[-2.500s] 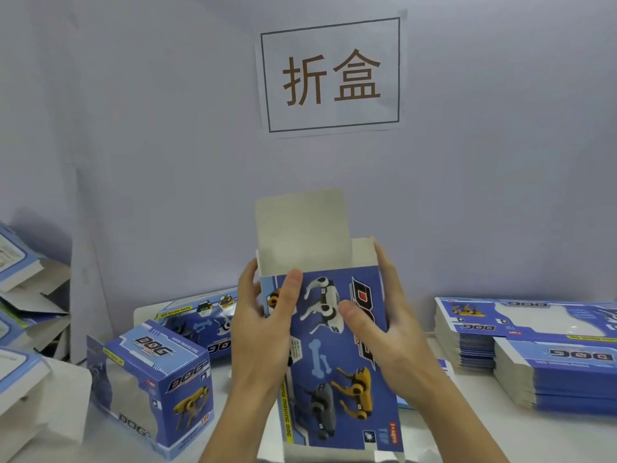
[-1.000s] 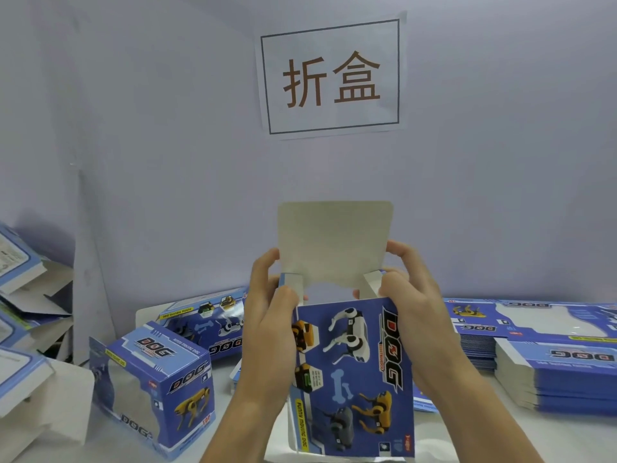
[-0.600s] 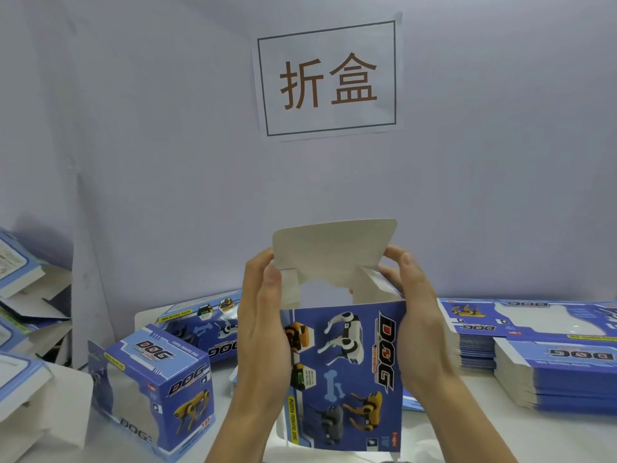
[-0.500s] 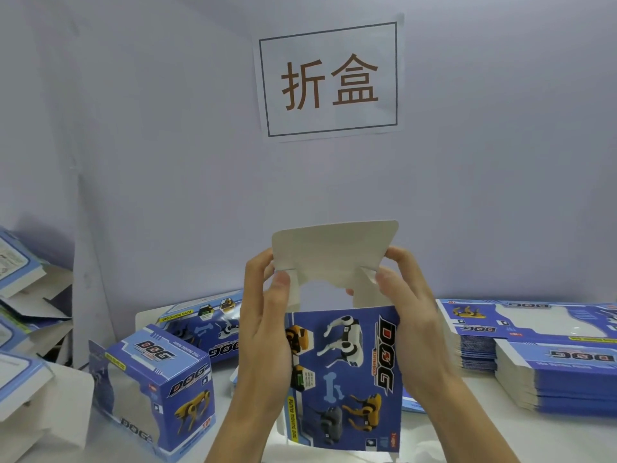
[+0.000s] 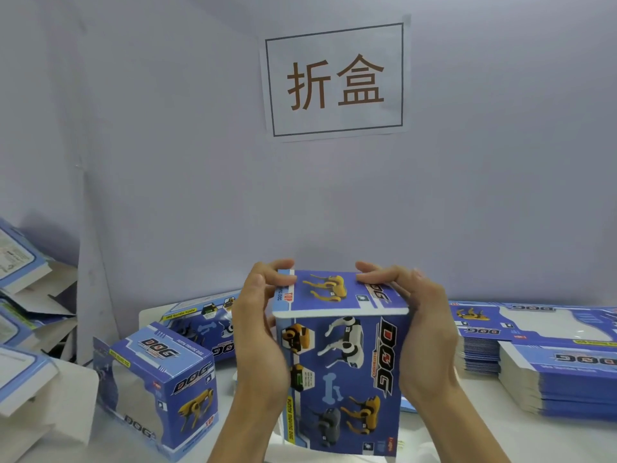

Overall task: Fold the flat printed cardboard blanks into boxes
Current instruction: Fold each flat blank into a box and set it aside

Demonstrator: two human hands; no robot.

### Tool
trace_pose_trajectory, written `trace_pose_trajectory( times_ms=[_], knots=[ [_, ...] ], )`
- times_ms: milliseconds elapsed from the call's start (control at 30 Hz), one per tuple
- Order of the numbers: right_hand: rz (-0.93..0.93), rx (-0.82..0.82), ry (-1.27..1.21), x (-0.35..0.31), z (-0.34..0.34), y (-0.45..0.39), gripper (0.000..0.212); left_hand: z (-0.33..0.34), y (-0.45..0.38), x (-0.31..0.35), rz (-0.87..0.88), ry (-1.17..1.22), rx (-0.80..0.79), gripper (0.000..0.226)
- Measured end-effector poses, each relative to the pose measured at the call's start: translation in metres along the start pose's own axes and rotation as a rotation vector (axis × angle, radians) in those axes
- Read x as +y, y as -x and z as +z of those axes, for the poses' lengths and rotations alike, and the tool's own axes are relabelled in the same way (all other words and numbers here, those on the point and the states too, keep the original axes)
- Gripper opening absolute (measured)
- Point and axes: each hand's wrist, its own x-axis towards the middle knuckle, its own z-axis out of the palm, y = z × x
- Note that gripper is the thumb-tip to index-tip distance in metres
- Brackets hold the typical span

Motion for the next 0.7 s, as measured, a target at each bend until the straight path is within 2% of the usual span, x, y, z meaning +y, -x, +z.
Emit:
trace_pose_trajectory(
  times_ms=[100,167,233,300,400,433,533,667,700],
  knots=[
    [-0.005,0.023,0.088,0.001,0.002,0.001,0.039,0.0,0.0,0.0,0.041,-0.095,0.008,0.02],
    [0.015,-0.028,0.063,0.0,0.0,0.002,0.04,0.001,0.0,0.002,0.029,-0.128,0.024,0.025],
    [0.06,-0.142,0.024,-0.006,0.001,-0.002,0.052,0.003,-0.001,0.006,-0.003,-0.062,0.04,0.04],
    [0.025,-0.243,0.157,-0.012,-0.001,-0.005,0.069,0.003,-0.003,0.009,0.003,-0.074,0.05,0.056],
    [0.003,-0.328,0.247,-0.012,-0.006,-0.003,0.081,0.004,-0.003,0.009,0.017,-0.161,0.017,0.054],
    [-0.041,-0.313,0.298,-0.01,-0.008,-0.001,0.082,0.003,-0.004,0.007,0.012,-0.187,-0.013,0.049],
    [-0.217,-0.053,0.426,-0.009,-0.02,-0.005,0.07,-0.004,-0.007,0.002,-0.063,-0.279,-0.136,0.049],
    [-0.033,0.177,0.127,-0.016,-0.041,-0.015,0.057,-0.01,-0.01,0.001,-0.22,-0.469,-0.36,0.057],
    [0.005,0.212,0.058,-0.018,-0.047,-0.018,0.055,-0.012,-0.009,0.0,-0.254,-0.502,-0.423,0.064]
  ],
)
